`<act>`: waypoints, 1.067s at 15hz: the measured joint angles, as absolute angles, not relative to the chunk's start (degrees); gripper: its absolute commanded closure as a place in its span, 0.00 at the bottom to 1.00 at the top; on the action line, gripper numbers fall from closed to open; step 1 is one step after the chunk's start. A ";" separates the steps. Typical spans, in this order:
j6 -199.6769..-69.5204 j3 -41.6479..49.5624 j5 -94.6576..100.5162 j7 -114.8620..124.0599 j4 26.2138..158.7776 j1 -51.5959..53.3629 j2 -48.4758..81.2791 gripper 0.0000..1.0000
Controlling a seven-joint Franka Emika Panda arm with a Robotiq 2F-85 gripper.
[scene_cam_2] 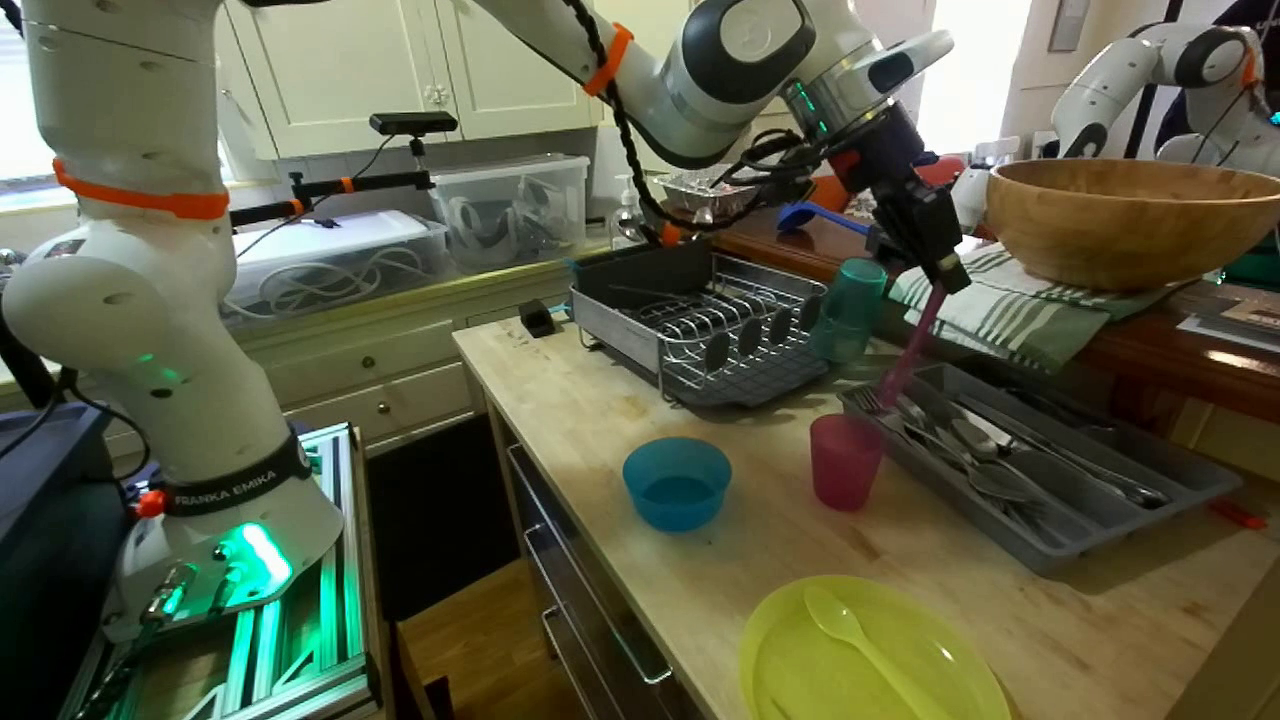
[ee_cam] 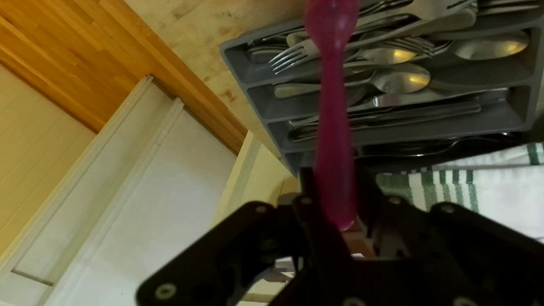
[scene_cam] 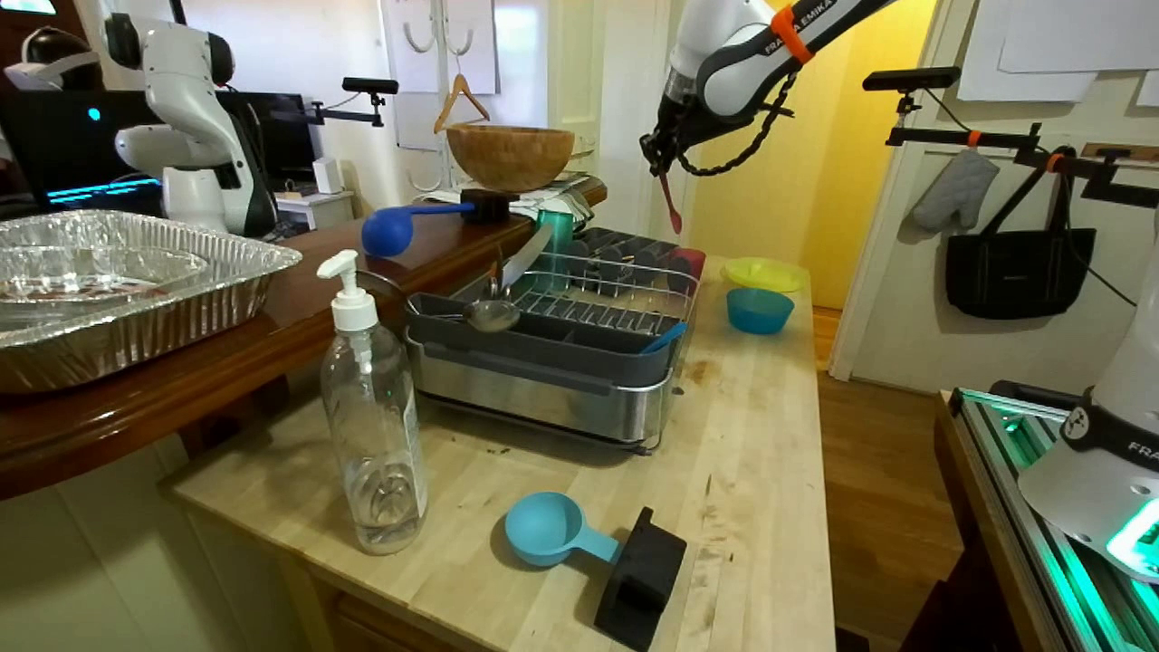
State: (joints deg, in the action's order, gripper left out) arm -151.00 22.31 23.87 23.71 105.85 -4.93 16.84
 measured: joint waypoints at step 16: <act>-151.09 6.95 17.93 11.59 120.73 -3.04 -1.93 0.94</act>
